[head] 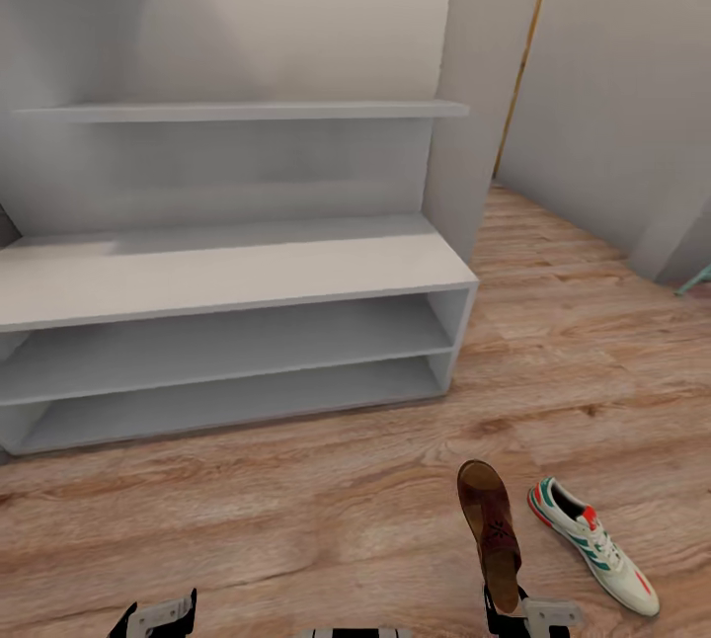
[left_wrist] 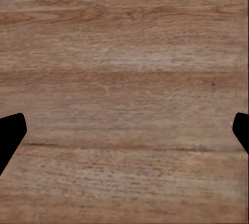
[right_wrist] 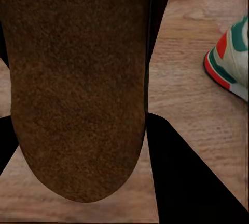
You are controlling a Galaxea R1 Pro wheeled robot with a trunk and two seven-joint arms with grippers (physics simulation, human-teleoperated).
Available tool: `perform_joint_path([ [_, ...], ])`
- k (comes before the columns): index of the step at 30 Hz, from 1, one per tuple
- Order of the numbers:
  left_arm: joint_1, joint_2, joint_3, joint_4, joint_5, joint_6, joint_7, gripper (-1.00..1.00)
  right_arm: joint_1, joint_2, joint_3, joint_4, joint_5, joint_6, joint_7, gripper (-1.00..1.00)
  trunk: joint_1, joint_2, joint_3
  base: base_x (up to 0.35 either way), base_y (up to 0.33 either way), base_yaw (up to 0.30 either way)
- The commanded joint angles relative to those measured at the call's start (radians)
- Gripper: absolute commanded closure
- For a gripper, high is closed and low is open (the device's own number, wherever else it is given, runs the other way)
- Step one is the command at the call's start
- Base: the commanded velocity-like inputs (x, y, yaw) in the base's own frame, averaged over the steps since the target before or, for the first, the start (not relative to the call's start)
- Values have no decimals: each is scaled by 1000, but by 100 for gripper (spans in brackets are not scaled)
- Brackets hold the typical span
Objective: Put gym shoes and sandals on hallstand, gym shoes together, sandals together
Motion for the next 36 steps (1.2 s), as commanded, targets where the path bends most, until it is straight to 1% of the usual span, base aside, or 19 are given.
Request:
perform_joint_path([
  [1, 0, 0, 7, 1, -5, -3, -3, -100, -1, 0, -1, 1, 5, -2, -5, 100, 0, 0, -1, 0, 0, -281],
  [36, 0, 0, 7, 1, -6, -3, -3, -100, -1, 0, -1, 1, 5, -2, -5, 100, 0, 0, -1, 0, 0, -281],
])
